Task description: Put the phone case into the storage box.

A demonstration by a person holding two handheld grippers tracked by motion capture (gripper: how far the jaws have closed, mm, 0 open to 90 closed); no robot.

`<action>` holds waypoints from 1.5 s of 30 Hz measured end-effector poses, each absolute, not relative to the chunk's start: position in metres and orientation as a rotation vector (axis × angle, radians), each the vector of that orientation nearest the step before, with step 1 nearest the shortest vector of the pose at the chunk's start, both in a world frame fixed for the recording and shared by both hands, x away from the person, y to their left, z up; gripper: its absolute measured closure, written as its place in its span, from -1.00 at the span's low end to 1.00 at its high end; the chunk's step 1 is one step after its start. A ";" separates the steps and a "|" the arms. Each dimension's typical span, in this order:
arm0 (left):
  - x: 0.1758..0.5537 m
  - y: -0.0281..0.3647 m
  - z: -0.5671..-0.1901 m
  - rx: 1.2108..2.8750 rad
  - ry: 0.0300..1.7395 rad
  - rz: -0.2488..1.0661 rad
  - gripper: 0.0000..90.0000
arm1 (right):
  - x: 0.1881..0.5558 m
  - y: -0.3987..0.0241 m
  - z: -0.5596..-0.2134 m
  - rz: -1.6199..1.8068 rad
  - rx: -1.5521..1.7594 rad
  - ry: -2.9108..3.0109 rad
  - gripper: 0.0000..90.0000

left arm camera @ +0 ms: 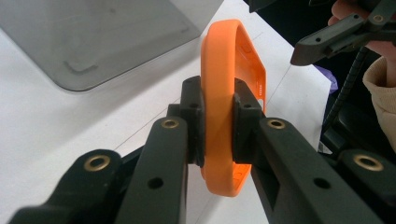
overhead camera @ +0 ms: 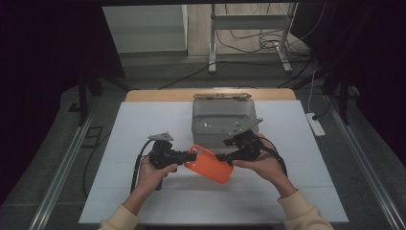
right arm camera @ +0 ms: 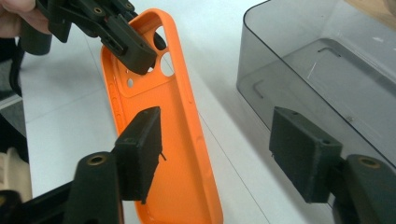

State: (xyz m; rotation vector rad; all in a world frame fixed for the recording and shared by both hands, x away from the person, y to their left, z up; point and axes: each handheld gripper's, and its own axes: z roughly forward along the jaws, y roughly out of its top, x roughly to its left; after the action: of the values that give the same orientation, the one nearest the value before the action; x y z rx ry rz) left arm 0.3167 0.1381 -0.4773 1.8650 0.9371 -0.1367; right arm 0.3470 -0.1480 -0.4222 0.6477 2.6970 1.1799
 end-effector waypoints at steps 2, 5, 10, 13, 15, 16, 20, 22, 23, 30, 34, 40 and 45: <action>0.316 0.139 -0.477 1.862 0.930 -0.135 0.76 | 0.348 -0.151 -0.422 1.211 0.669 2.688 -0.29; 0.316 0.140 -0.475 1.853 0.923 -0.130 0.76 | 0.349 -0.154 -0.422 1.240 0.676 2.669 -0.34; 0.315 0.142 -0.474 1.843 0.914 -0.121 0.76 | 0.350 -0.160 -0.422 1.291 0.692 2.654 -0.37; 0.314 0.143 -0.473 1.840 0.907 -0.115 0.76 | 0.350 -0.163 -0.422 1.338 0.715 2.653 -0.37; 0.314 0.143 -0.473 1.842 0.899 -0.110 0.76 | 0.351 -0.164 -0.422 1.356 0.718 2.655 -0.37; 0.314 0.143 -0.473 1.842 0.898 -0.108 0.76 | 0.351 -0.165 -0.422 1.365 0.722 2.658 -0.37; 0.314 0.144 -0.473 1.839 0.893 -0.106 0.76 | 0.352 -0.165 -0.423 1.399 0.736 2.656 -0.37; 0.314 0.144 -0.472 1.837 0.891 -0.104 0.76 | 0.352 -0.165 -0.423 1.406 0.734 2.654 -0.37; 0.314 0.145 -0.472 1.836 0.890 -0.104 0.76 | 0.352 -0.164 -0.423 1.410 0.734 2.655 -0.38; 0.313 0.146 -0.471 1.821 0.885 -0.100 0.76 | 0.352 -0.163 -0.424 1.414 0.730 2.672 -0.40; 0.313 0.145 -0.471 1.827 0.884 -0.097 0.76 | 0.352 -0.161 -0.426 1.406 0.723 2.680 -0.42; 0.313 0.146 -0.470 1.820 0.886 -0.096 0.76 | 0.352 -0.160 -0.428 1.403 0.721 2.687 -0.45; 0.313 0.145 -0.470 1.821 0.889 -0.087 0.75 | 0.353 -0.160 -0.428 1.405 0.727 2.688 -0.46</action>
State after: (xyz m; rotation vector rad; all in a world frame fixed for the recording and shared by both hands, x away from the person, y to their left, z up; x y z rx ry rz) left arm 0.3126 0.1454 -0.4702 1.8207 0.8887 -0.0871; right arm 0.3525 -0.1600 -0.4283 0.7274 2.6877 1.4050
